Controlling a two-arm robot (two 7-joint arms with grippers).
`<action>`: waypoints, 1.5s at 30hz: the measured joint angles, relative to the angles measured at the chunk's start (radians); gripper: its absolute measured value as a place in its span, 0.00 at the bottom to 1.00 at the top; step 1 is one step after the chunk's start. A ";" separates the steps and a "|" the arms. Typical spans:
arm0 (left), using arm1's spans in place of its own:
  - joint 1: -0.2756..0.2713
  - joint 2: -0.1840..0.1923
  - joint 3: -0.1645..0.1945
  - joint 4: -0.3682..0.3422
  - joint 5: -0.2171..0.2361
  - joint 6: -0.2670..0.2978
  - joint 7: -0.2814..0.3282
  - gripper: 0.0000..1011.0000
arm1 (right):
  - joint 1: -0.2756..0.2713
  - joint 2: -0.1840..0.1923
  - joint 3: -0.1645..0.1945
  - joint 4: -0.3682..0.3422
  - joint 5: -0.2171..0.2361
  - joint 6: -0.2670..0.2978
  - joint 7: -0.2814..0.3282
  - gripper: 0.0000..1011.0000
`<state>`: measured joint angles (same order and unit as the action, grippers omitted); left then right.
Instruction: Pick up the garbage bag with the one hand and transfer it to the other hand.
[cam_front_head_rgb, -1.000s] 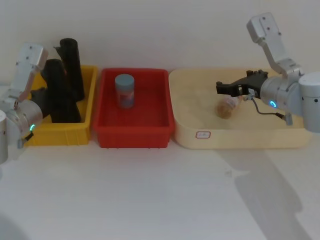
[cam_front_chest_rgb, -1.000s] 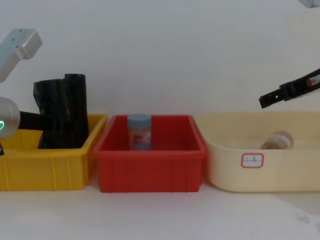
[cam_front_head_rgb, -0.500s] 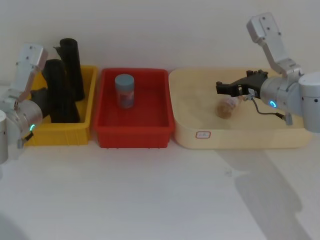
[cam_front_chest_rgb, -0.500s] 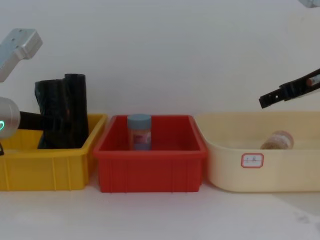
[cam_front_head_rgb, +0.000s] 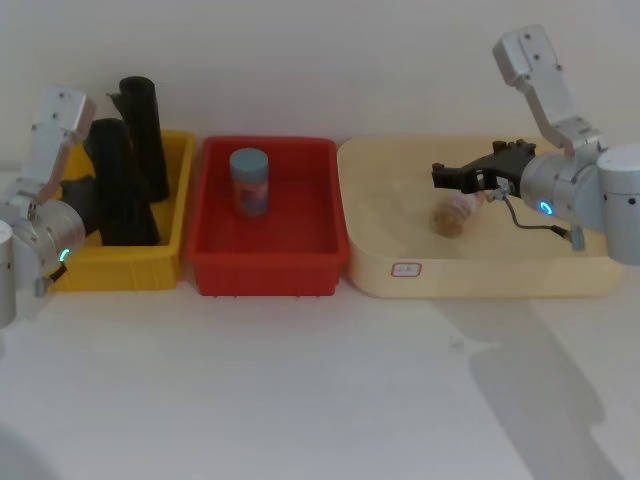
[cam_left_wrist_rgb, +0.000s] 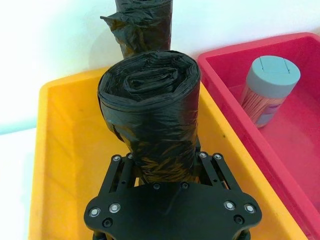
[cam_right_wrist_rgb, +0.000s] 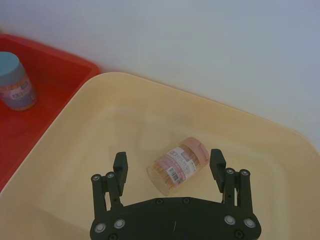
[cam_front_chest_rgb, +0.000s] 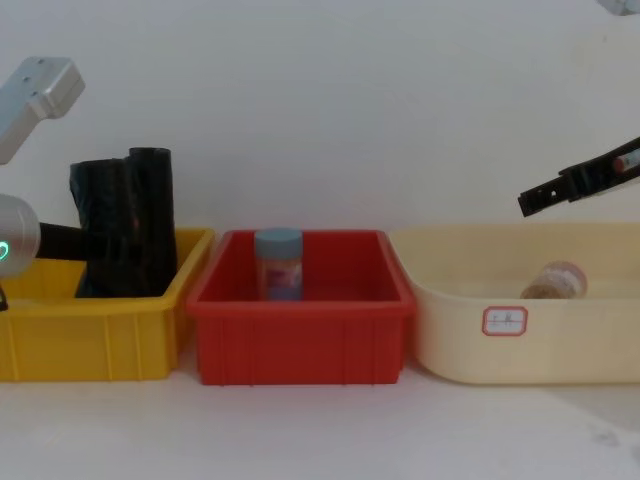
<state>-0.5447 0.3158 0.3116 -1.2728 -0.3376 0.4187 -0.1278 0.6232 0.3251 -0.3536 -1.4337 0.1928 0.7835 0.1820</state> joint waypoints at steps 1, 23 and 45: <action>0.000 0.000 0.000 0.000 0.000 0.000 0.000 0.48 | 0.000 0.000 0.000 0.000 0.000 0.000 0.000 0.99; -0.011 0.035 -0.047 -0.084 -0.065 0.053 -0.092 0.48 | 0.000 0.000 0.000 0.000 0.000 0.000 0.000 0.99; -0.098 0.107 -0.015 -0.134 -0.156 0.103 -0.337 0.48 | -0.009 0.027 0.002 -0.046 -0.002 -0.063 0.039 0.99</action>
<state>-0.6432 0.4228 0.2967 -1.4066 -0.4933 0.5216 -0.4644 0.6146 0.3520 -0.3516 -1.4801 0.1905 0.7204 0.2207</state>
